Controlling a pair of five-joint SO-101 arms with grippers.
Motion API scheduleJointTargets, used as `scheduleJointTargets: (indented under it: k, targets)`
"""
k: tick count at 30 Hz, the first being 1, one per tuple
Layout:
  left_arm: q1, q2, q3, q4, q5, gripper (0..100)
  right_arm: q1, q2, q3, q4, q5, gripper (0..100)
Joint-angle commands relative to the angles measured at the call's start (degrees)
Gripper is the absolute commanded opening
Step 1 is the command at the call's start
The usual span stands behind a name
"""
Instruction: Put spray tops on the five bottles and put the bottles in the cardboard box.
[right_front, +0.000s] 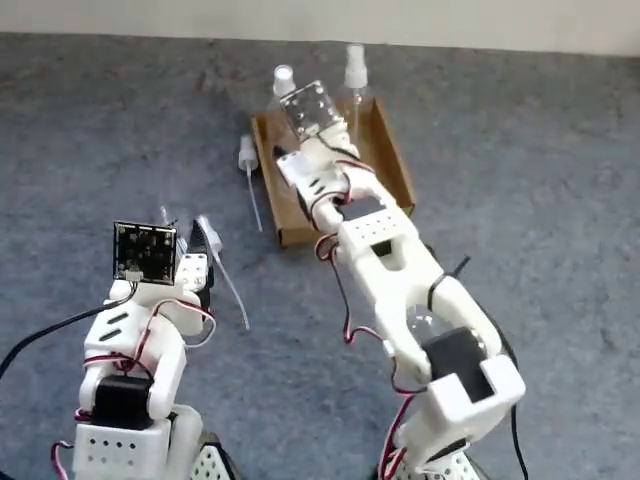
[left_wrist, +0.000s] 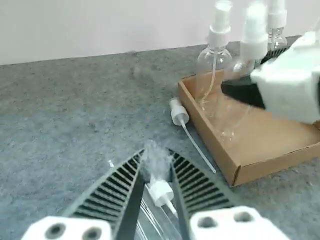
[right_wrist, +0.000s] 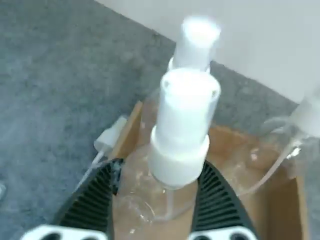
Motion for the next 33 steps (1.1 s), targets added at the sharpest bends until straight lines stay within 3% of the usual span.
scheduleJointTargets:
  k: [1, 13, 21, 33]
  targets:
    - [-0.2, 0.1, -0.3, -1.5, 0.5, 1, -0.5, 0.5, -1.2, -2.1, -0.4, 0.3]
    - [-0.2, 0.1, -0.3, -1.5, 0.5, 1, -0.7, 0.9, -1.1, -1.7, -0.1, 0.9]
    - [-0.2, 0.1, -0.3, -1.5, 0.5, 1, -1.7, 0.7, -1.0, -1.6, -0.1, 15.9]
    - [-0.2, 0.1, -0.3, -1.5, 0.5, 1, -2.5, 0.5, -1.3, -1.6, 0.0, 16.7]
